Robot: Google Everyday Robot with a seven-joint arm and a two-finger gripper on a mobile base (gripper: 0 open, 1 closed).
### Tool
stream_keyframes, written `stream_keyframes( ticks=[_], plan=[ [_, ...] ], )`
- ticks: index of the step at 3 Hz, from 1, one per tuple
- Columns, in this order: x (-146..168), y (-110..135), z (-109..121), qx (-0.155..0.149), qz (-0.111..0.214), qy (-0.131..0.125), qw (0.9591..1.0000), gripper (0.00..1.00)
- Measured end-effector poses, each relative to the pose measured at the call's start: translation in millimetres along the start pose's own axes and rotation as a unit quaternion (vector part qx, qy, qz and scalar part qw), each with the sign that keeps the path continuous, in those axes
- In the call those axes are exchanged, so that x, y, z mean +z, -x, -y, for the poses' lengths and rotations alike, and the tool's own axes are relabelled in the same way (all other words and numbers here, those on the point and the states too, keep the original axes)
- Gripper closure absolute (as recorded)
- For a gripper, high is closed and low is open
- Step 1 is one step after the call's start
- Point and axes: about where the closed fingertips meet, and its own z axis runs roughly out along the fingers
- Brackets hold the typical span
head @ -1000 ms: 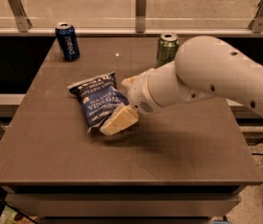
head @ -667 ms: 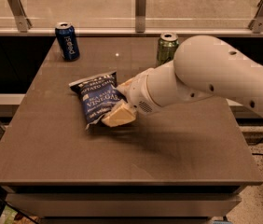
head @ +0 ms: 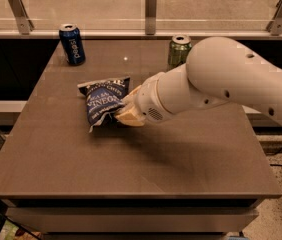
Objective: Pick blue chip bag
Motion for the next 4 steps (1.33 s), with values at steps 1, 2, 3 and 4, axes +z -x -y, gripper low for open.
stream_keyframes(
  ticks=[1,2,3,4],
  plan=[
    [-0.4,1.7,-1.1,-0.002,0.000,0.000,1.0000,1.00],
    [-3.6,8.1,-1.0,-0.003,-0.002,-0.003,1.0000,1.00],
    [-12.0,19.1,1.5,-0.012,-0.001,-0.011,0.9999,1.00],
    [-22.9,27.4,10.4,-0.024,0.017,-0.013,0.9995,1.00]
  ],
)
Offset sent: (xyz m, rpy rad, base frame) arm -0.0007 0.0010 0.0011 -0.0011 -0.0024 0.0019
